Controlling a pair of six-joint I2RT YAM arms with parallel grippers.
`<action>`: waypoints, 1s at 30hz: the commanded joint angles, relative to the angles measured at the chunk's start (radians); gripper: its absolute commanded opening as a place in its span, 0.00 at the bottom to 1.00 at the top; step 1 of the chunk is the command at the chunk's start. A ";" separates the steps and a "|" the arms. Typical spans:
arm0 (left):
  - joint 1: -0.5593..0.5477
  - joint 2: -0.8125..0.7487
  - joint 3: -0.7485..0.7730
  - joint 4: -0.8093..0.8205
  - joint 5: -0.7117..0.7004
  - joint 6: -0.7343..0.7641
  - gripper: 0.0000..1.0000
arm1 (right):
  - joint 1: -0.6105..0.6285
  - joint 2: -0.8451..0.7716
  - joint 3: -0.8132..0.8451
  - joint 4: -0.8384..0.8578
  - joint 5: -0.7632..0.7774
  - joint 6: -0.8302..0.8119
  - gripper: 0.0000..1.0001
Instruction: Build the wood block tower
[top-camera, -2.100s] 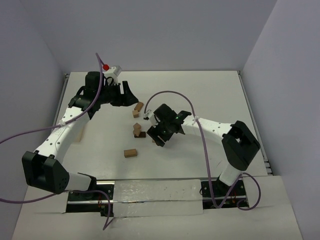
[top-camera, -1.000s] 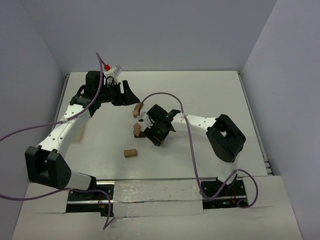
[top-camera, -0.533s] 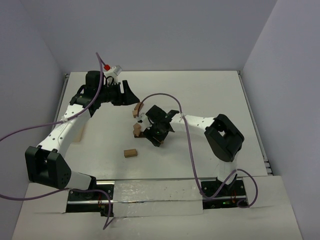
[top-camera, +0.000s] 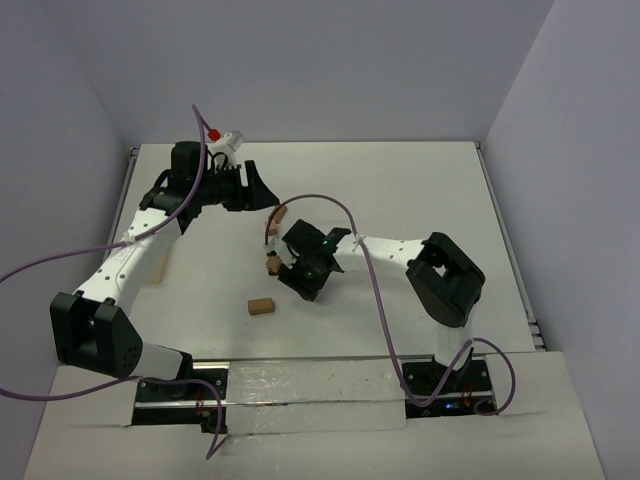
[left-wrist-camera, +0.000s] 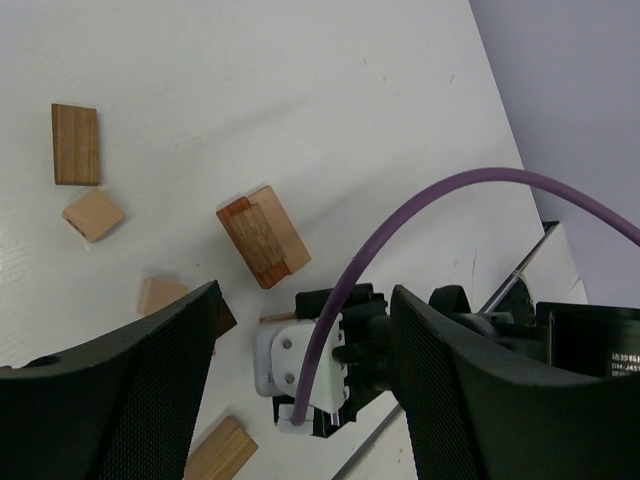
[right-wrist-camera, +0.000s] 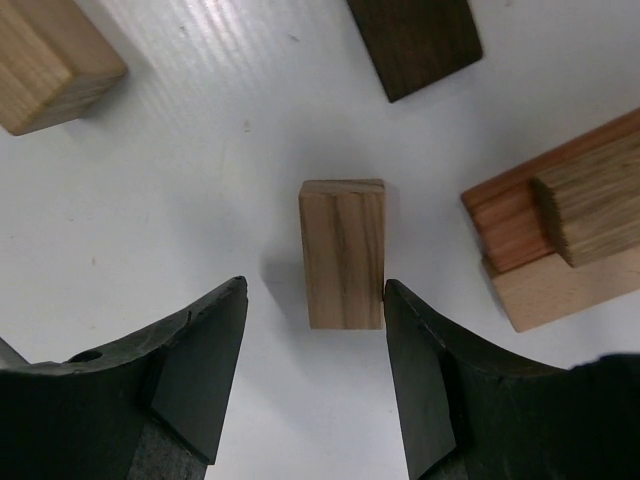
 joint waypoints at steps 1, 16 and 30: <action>0.010 -0.013 0.037 0.019 0.014 0.012 0.74 | 0.030 0.008 0.003 0.017 0.011 -0.003 0.64; 0.053 -0.016 0.047 0.019 0.007 -0.018 0.74 | 0.037 0.024 0.023 0.029 0.077 0.069 0.73; 0.056 -0.015 0.049 0.015 0.001 -0.013 0.73 | 0.037 0.065 0.049 0.051 0.116 0.087 0.63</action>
